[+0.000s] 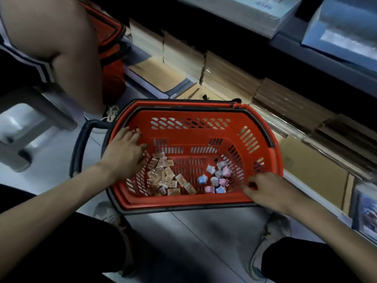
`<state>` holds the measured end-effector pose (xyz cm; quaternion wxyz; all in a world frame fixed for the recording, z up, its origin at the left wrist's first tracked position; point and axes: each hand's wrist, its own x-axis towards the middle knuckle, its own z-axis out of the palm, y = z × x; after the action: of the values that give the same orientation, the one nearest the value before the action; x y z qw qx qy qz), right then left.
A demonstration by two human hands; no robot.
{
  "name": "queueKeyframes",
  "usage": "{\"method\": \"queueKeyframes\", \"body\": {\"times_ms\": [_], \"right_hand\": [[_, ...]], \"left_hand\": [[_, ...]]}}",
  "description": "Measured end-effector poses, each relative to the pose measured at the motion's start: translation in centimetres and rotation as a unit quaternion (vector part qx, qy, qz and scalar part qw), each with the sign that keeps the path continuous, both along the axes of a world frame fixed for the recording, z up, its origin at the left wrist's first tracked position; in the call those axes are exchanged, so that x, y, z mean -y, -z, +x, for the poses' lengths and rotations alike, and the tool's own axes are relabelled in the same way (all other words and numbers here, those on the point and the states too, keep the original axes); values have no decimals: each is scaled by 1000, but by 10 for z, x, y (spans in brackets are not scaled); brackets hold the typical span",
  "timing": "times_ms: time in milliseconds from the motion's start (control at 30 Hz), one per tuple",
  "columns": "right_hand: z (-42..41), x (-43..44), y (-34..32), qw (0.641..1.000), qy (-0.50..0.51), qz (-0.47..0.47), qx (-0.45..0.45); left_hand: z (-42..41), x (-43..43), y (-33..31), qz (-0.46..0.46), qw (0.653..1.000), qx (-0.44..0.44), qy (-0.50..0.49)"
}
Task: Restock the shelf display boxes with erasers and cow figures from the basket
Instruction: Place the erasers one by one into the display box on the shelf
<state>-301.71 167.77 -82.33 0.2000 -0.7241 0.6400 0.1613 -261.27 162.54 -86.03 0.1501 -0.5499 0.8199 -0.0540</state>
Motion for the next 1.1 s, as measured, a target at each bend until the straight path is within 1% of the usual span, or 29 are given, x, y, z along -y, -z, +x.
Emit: {"method": "queueKeyframes", "body": {"times_ms": [100,167,333,433,633,767,933,1033,1100], "right_hand": [[0,0,1,1000,9,15,-17],[4,1,0,999,13,23,-31],[17,-3,-6,996,5,41,-83],[25,-12,-2,992,-7,62,-110],[21,-28,9,992,-2,25,-120],[0,-36,15,989,-32,-9,-145],[-19,-43,22,987,7,18,-159],[-26,-47,25,984,30,35,-175],[-24,-45,27,982,29,39,-182]], "left_hand": [[-14,-6,-1,31,999,22,13],[-17,-7,0,36,999,31,23],[-14,-12,-4,62,988,135,46],[-18,-18,-9,72,983,159,62],[-23,-14,0,90,983,139,83],[-32,-13,1,95,980,146,96],[-51,-21,0,103,981,131,95],[-64,-23,1,90,986,99,103],[-70,-24,2,64,989,62,117]]}}
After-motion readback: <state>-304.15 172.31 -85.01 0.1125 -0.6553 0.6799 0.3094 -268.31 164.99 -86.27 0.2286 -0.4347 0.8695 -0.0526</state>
